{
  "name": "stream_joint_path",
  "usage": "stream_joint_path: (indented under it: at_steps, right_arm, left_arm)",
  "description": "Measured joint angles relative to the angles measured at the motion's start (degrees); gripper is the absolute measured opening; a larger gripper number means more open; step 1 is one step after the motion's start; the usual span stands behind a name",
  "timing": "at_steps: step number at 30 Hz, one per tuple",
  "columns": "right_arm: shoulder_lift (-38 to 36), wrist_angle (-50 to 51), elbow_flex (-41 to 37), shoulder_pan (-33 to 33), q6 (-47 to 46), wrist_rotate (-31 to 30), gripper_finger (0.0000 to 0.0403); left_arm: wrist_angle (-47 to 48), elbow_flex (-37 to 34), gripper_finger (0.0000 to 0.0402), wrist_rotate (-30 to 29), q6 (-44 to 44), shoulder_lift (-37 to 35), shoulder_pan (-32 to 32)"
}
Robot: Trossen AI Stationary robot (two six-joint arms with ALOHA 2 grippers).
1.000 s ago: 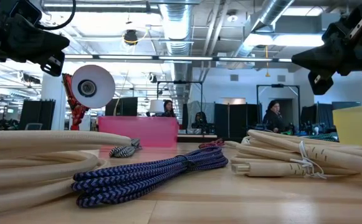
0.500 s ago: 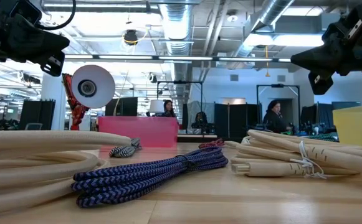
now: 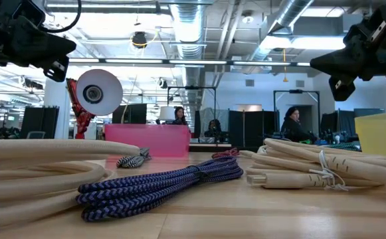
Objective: Pick & Place USB Port
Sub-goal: Put the blue charger cable into the yellow bin
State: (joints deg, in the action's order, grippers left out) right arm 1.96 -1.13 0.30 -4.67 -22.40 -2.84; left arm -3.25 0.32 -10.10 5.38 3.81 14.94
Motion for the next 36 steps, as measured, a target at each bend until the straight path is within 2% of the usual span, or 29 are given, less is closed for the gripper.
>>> stream_joint_path:
  at_steps: [3,6,14,27,32,36]
  right_arm:
    - [0.01,0.00,0.00,0.04,-0.04,-0.03,0.0008]
    - [0.00,-0.02,0.00,0.04,-0.88,-0.03,0.0008]
    - [0.02,-1.04,0.17,0.02,-10.84,-0.30,0.0008]
    - [0.02,-2.56,0.50,0.00,-20.55,-1.74,0.0008]
    - [0.02,-2.58,0.52,0.02,-21.19,-1.74,0.0008]
    - [0.02,-3.25,0.61,0.02,-21.19,-1.92,0.0008]
  left_arm:
    - [-0.22,0.00,0.0012,-2.51,-0.09,-0.02,-0.02]
    - [-0.43,0.02,0.0012,-2.59,2.49,0.00,-0.02]
    - [-1.15,0.00,0.0012,-2.74,4.70,0.00,-0.02]
    - [-3.27,0.00,0.0012,-2.83,5.70,-0.01,-0.02]
    - [-5.77,0.01,0.0012,-5.11,13.08,0.00,0.00]
    - [-10.12,0.02,0.0012,-6.37,14.60,0.00,0.00]
